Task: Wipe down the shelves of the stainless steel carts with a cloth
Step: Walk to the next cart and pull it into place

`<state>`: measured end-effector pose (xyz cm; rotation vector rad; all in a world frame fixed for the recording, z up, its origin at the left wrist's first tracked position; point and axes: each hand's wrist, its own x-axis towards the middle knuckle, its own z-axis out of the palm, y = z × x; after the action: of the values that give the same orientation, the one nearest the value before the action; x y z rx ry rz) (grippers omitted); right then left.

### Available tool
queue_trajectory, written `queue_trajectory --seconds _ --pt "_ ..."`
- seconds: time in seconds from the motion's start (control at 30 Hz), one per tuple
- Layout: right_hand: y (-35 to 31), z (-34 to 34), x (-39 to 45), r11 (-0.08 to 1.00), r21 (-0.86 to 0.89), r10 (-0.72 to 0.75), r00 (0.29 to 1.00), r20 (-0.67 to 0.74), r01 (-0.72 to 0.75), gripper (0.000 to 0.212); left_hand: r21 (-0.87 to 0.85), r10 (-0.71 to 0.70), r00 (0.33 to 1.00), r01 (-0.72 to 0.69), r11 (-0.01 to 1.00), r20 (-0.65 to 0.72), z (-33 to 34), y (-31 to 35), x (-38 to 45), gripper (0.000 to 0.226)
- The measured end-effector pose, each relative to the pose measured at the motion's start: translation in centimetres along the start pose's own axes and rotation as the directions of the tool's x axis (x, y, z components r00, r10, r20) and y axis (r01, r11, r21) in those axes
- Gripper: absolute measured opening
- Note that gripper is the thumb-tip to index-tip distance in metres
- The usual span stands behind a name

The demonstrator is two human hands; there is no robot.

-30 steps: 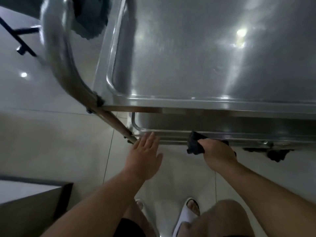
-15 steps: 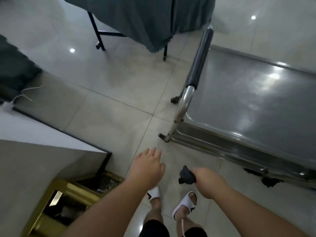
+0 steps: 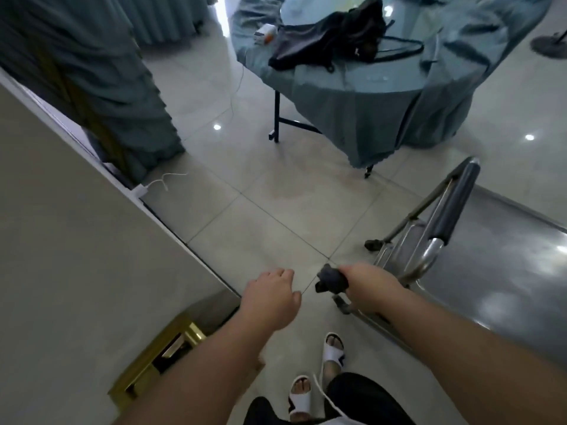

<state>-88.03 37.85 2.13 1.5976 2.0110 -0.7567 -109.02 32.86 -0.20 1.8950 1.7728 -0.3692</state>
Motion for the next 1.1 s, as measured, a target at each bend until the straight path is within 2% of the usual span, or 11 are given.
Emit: queue_trajectory --seconds 0.23,0.43,0.7,0.9,1.1 --pt "0.6 -6.6 7.3 0.998 -0.010 -0.066 0.998 -0.015 0.065 0.036 0.053 -0.040 0.999 0.041 0.998 -0.034 -6.9 0.0 7.5 0.054" --pt "4.2 -13.4 12.6 0.990 0.127 -0.054 0.997 -0.056 0.061 0.031 0.072 -0.028 0.996 0.034 0.997 -0.087 -14.7 2.5 14.8 0.050" --pt "9.8 -19.9 20.2 0.954 0.293 0.095 0.991 -0.099 -0.062 0.029 0.111 0.031 0.999 -0.026 0.994 -0.044 -21.5 4.4 26.5 0.051" --pt "13.3 -24.0 26.2 0.885 0.402 0.291 0.953 -0.083 -0.235 0.023 0.131 0.200 0.979 -0.194 0.972 -0.034 -26.4 5.0 39.8 0.055" --pt "15.3 -28.5 29.3 0.773 0.471 0.502 0.864 -0.045 -0.425 0.031 0.195 0.403 0.915 -0.401 0.895 0.028 -31.8 7.5 49.9 0.051"
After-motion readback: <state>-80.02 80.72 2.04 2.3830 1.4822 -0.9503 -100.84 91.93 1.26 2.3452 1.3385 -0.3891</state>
